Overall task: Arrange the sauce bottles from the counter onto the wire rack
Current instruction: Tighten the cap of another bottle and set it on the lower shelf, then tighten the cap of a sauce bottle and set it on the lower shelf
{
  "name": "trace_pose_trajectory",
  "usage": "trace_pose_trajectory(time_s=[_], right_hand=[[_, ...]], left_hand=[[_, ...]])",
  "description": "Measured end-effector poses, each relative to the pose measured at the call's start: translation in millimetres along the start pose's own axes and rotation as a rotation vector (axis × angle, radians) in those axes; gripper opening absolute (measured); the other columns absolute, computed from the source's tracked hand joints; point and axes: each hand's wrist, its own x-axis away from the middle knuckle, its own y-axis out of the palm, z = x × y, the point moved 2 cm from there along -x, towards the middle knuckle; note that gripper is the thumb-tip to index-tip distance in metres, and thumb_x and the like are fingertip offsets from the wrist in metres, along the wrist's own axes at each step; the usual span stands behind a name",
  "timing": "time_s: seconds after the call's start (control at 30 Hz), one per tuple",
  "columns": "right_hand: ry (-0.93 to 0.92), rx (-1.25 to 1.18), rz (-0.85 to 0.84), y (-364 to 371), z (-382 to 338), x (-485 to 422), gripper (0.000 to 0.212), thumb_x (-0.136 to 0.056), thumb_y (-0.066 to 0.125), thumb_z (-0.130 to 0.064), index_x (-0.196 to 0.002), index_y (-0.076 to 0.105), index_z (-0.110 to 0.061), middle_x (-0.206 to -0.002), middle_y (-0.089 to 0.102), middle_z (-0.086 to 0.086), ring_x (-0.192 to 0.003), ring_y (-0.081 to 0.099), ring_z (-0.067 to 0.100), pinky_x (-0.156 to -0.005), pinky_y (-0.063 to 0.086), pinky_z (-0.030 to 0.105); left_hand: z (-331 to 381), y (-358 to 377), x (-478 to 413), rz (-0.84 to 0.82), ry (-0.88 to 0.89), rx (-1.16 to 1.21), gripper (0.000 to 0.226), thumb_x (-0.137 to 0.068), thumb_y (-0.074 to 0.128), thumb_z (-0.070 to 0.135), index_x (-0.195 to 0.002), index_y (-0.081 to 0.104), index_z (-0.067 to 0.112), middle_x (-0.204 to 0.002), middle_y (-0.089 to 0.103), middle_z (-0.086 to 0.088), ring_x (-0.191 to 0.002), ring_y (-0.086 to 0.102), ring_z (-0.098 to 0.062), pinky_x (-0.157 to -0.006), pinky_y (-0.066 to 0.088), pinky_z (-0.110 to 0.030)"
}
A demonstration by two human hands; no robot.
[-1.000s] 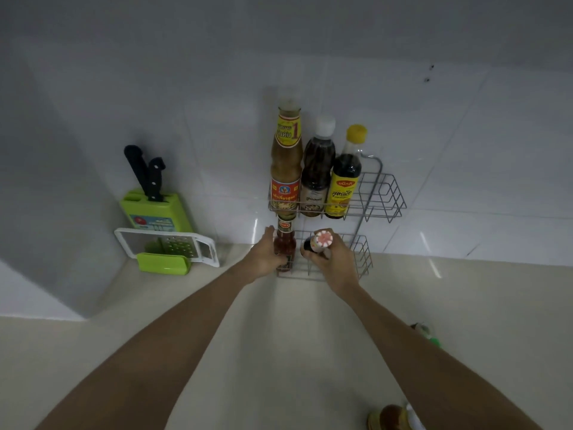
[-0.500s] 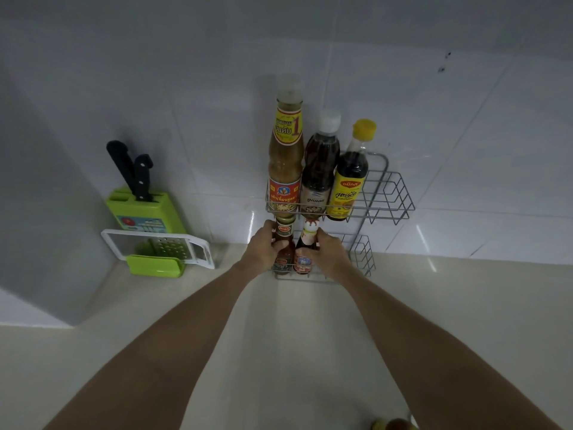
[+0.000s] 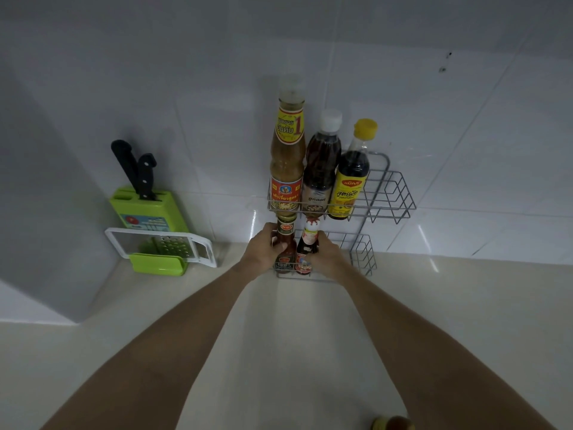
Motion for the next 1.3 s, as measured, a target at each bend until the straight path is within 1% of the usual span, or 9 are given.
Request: trace_pose_trajectory(time_s=[0.3,0.47,0.57,0.67,0.83,1.0,1.07,1.2,1.3], right_hand=[[0.028,-0.046,0.028,-2.0,-1.3,2.6,0.06,-0.08,0.06,-0.001,-0.133,0.036,-0.017,-0.13,0.058,0.015,-0.115,0.056,0.034,-0.081,0.048,0.035],[-0.026,-0.116,0.048,-9.6,1.2,21.1,0.068,-0.086,0.064,-0.005,-0.143,0.029,-0.013,-0.148,0.043,0.014,-0.133,0.044,0.033,-0.101,0.043,0.039],[-0.082,-0.236,0.047,-22.1,0.8,45.1,0.061,-0.087,0.056,0.005,-0.141,0.033,-0.011,-0.146,0.044,0.014,-0.132,0.045,0.03,-0.102,0.042,0.036],[-0.158,-0.252,0.104,-45.7,7.2,82.8,0.047,-0.088,0.054,0.008,-0.132,0.047,-0.009,-0.132,0.055,0.01,-0.119,0.056,0.026,-0.092,0.046,0.027],[-0.306,-0.132,0.244,-86.8,47.5,161.4,0.026,-0.086,0.06,0.006,-0.106,0.067,-0.009,-0.105,0.071,0.0,-0.092,0.07,0.011,-0.087,0.052,0.019],[-0.226,0.069,0.25,-92.3,121.5,221.7,0.032,-0.081,0.058,0.012,-0.096,0.073,-0.012,-0.093,0.074,-0.001,-0.083,0.068,0.007,-0.077,0.049,0.008],[-0.176,0.2,0.215,-85.7,155.8,238.6,0.039,-0.078,0.054,0.014,-0.102,0.074,-0.01,-0.101,0.074,0.005,-0.09,0.068,0.015,-0.077,0.042,0.003],[-0.113,0.348,-0.051,-60.7,205.0,260.0,0.047,-0.082,0.053,0.002,-0.124,0.062,-0.014,-0.132,0.061,0.005,-0.12,0.056,0.024,-0.1,0.043,0.028],[-0.245,0.52,-0.114,-41.4,225.2,266.9,0.048,-0.086,0.049,-0.003,-0.131,0.058,-0.019,-0.142,0.053,0.004,-0.127,0.051,0.024,-0.104,0.038,0.027]], left_hand=[[-12.2,-4.2,2.8,-0.054,-0.022,0.002,0.055,-0.091,0.057,0.007,-0.142,0.037,0.019,-0.141,0.051,-0.011,-0.129,0.047,-0.027,-0.097,0.038,-0.028],[-14.4,-3.7,15.0,-0.023,-0.004,0.021,0.053,-0.092,0.056,0.008,-0.141,0.039,0.018,-0.14,0.052,-0.01,-0.128,0.048,-0.024,-0.1,0.039,-0.028],[-13.9,-0.9,34.4,0.065,0.035,0.085,0.05,-0.092,0.054,0.003,-0.139,0.042,0.015,-0.137,0.054,-0.007,-0.123,0.05,-0.02,-0.098,0.037,-0.025],[-15.0,13.1,64.2,0.086,0.034,0.17,0.051,-0.092,0.052,-0.003,-0.139,0.044,0.012,-0.134,0.053,-0.003,-0.122,0.051,-0.022,-0.103,0.037,-0.027],[-15.5,68.2,128.7,-0.084,0.027,0.174,0.048,-0.09,0.054,-0.004,-0.133,0.05,0.016,-0.133,0.053,0.001,-0.126,0.051,-0.022,-0.103,0.04,-0.029],[-14.4,128.5,181.2,-0.405,0.023,0.105,0.059,-0.084,0.056,-0.006,-0.133,0.049,0.026,-0.133,0.048,0.013,-0.133,0.04,-0.01,-0.103,0.033,-0.022],[-13.0,149.0,198.0,-0.532,0.046,0.078,0.064,-0.082,0.061,-0.002,-0.136,0.045,0.029,-0.138,0.045,0.015,-0.132,0.036,-0.002,-0.101,0.029,-0.019],[-1.1,176.4,222.7,-0.651,0.142,0.035,0.066,-0.074,0.076,0.021,-0.131,0.047,0.038,-0.132,0.052,0.021,-0.116,0.046,0.015,-0.087,0.033,0.002],[4.8,193.1,232.5,-0.619,0.178,0.031,0.06,-0.074,0.078,0.021,-0.128,0.054,0.031,-0.12,0.062,0.017,-0.104,0.054,0.016,-0.088,0.039,-0.003]])
